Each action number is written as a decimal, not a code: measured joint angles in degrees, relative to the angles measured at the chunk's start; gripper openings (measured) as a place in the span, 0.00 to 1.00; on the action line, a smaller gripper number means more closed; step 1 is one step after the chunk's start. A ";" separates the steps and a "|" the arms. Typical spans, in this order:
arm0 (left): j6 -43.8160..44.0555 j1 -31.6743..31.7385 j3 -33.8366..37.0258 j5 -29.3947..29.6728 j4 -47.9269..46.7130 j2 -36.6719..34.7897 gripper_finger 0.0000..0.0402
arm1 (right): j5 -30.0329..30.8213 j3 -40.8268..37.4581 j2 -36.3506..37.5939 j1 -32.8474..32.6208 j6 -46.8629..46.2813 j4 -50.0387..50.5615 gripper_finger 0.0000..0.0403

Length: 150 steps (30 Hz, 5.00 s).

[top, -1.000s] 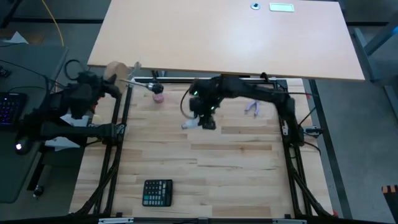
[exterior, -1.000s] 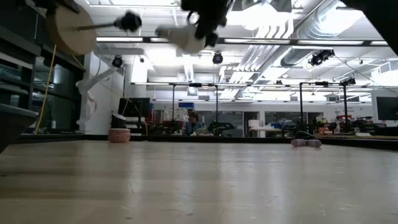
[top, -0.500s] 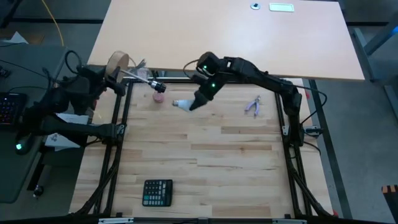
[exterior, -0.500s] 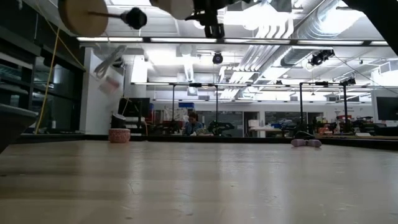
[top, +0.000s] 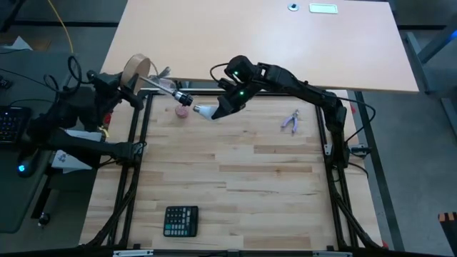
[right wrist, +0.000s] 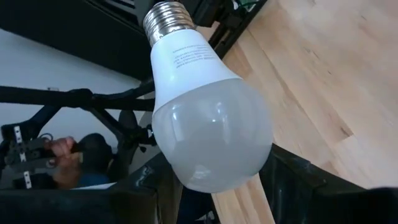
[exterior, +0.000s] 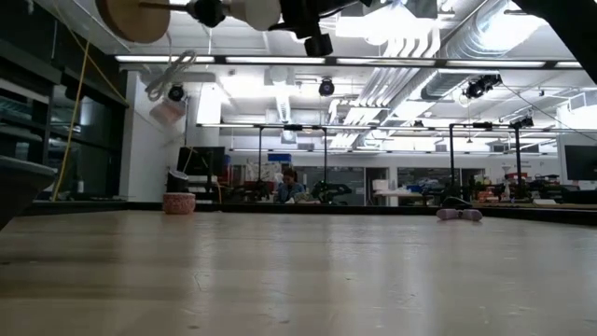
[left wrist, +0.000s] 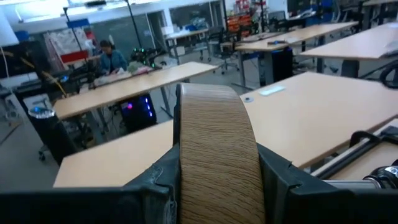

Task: Screw lightbulb
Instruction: Insert the white lightbulb into the brown lamp

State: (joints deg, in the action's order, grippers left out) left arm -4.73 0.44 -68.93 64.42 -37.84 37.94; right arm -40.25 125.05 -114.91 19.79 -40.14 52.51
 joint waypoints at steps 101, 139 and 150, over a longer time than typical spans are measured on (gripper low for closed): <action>19.08 2.28 0.02 13.92 7.79 8.10 0.29 | 93.09 0.55 2.73 -12.59 66.31 -8.30 0.44; 19.67 2.17 0.02 11.47 8.28 6.85 0.29 | 85.38 0.55 2.84 -13.76 79.19 -20.39 0.44; 18.04 2.17 0.02 13.28 12.04 8.86 0.29 | 85.99 0.55 2.90 -13.76 77.42 -19.78 0.44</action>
State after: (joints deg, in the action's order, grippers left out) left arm 13.31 2.61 -68.90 77.70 -25.80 46.80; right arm 45.74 125.60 -112.01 6.02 37.28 32.73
